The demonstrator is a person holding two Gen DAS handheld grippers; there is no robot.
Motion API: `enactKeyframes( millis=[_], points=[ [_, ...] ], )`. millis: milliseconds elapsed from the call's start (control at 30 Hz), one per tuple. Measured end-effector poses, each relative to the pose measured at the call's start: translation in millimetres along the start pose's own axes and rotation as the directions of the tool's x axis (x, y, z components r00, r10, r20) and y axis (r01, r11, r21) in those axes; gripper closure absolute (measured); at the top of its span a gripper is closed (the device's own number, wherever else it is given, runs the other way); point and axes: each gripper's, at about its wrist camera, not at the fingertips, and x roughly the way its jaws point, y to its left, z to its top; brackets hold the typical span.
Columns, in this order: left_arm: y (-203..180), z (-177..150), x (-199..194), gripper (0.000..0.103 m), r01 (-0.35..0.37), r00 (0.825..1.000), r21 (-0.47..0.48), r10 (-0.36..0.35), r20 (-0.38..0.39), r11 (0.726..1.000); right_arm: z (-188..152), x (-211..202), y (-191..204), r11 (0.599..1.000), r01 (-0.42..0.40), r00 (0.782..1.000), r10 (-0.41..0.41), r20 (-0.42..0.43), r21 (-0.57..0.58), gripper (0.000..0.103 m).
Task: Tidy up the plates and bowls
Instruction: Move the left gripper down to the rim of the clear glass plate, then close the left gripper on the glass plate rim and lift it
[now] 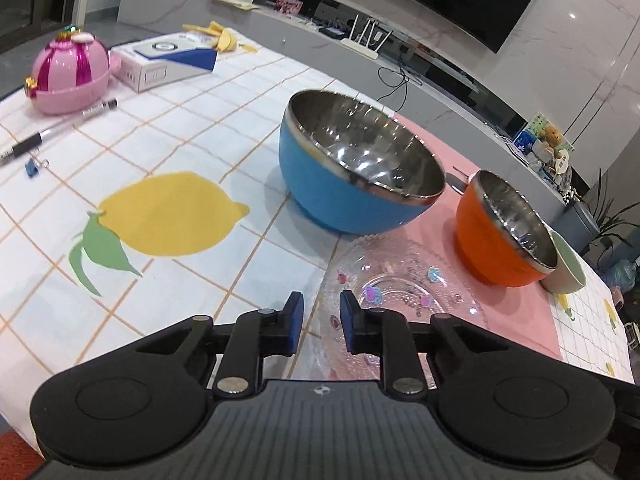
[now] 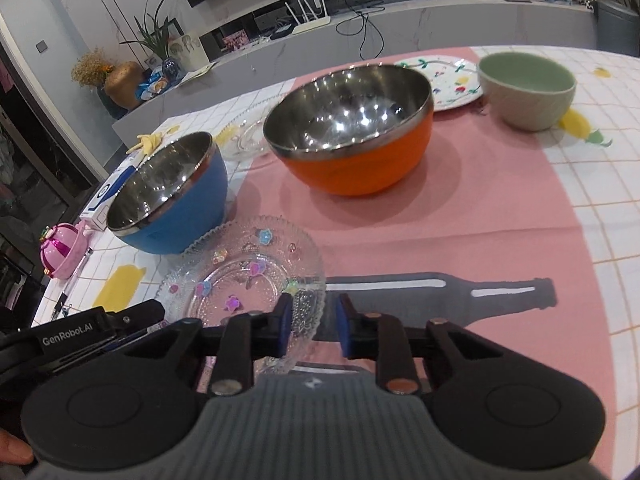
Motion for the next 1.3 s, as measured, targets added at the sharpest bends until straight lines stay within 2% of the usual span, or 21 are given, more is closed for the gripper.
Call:
enactKeyframes(
  millis=[133,233,433,667,900,1167,1300],
  points=[
    [1,1,6,0.080,0.013,1.000,-0.006,-0.013,0.006,1.000,-2,7,-4,1.000,-0.017,1.000,0.017,-0.007,0.021,0.090],
    [-2,2,7,0.089,0.023,1.000,0.000,-0.023,0.007,1.000,-1,9,-4,0.999,-0.024,1.000,0.024,-0.002,0.023,0.092],
    [-5,1,6,0.090,0.008,1.000,0.005,-0.008,0.005,1.000,-1,7,-7,0.999,-0.032,0.999,0.032,-0.004,0.043,0.096],
    [-15,-11,-12,0.091,0.023,1.000,0.012,-0.023,-0.010,1.000,-8,-20,-12,0.999,-0.033,0.999,0.033,0.006,0.023,0.096],
    [-44,-32,-27,0.091,0.073,0.997,0.056,-0.072,-0.034,0.996,-22,-58,-40,0.999,-0.006,1.000,0.005,0.013,0.053,0.096],
    [-75,-52,-29,0.092,0.113,0.992,0.122,-0.103,-0.078,0.986,-34,-91,-74,0.994,0.034,0.999,-0.037,0.029,0.102,0.096],
    [-85,-61,-25,0.092,0.106,0.992,0.151,-0.095,-0.083,0.983,-37,-95,-87,0.990,0.048,0.998,-0.052,0.032,0.131,0.097]
  ],
)
